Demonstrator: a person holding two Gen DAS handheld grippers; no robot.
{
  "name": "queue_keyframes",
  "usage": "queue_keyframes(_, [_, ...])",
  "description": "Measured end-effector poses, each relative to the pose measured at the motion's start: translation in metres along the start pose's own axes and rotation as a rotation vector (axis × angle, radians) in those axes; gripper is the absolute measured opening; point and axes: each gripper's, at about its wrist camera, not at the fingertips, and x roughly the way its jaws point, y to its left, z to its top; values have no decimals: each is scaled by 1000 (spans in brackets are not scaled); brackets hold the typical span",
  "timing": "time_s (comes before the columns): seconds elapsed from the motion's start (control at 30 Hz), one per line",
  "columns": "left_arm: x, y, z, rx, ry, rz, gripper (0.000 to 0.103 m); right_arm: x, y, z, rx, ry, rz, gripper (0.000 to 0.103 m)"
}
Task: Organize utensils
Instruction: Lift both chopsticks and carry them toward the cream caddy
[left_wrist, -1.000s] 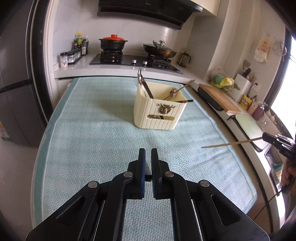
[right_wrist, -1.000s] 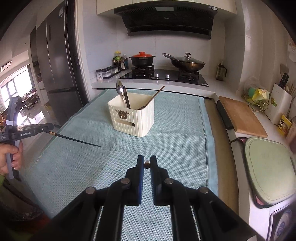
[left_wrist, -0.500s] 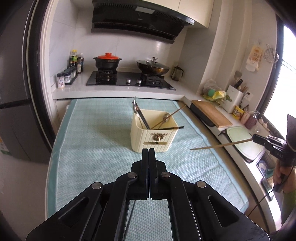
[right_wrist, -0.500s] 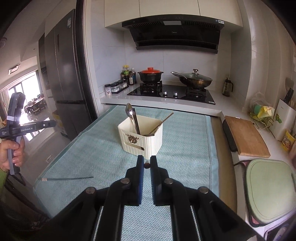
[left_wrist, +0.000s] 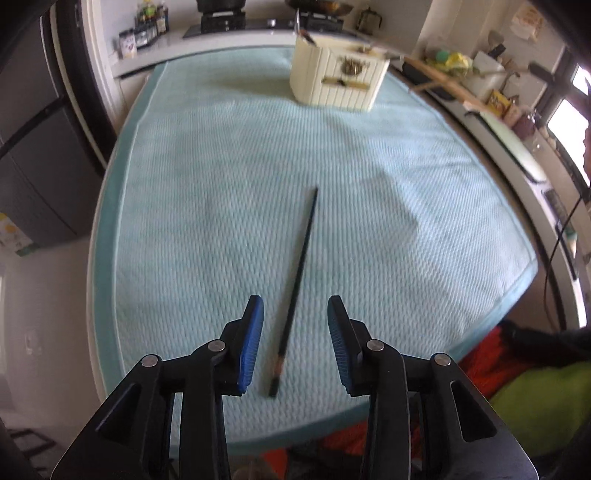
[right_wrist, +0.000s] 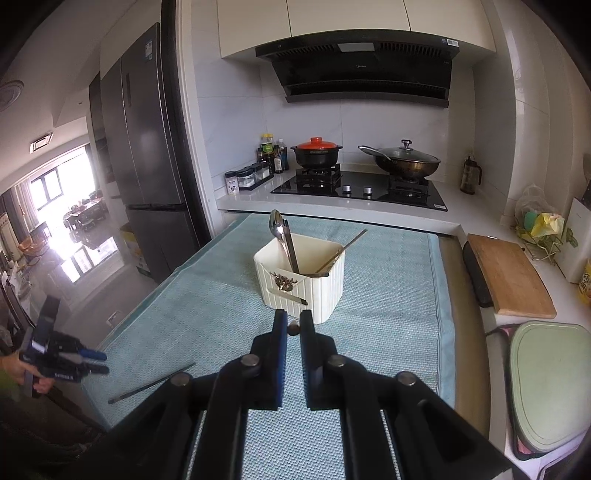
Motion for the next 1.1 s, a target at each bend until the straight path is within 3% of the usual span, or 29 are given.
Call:
queue_keyframes(0.17, [35, -8, -43, 25, 59, 78, 37, 4, 6, 1, -4, 3, 9, 7])
queue_keyframes(0.2, [39, -5, -45, 14, 59, 87, 34, 3, 8, 1, -6, 1, 10, 7])
queue_keyframes(0.27, [45, -1, -48, -10, 66, 66, 9, -1, 11, 1, -10, -4, 11, 7])
queue_keyframes(0.43, [37, 0, -45, -30, 24, 37, 4, -14, 16, 3, -24, -19, -1, 7])
queue_keyframes(0.53, [15, 5, -29, -65, -46, 3, 4, -19, 16, 5, -30, -24, -7, 7])
queue_keyframes(0.83, [-59, -15, 48, -18, -254, -24, 4, -16, 19, 0, -30, -7, 15, 7])
queue_keyframes(1.1, [-91, -21, 122, 4, -354, -85, 4, -16, 15, 10, -18, -17, 28, 7])
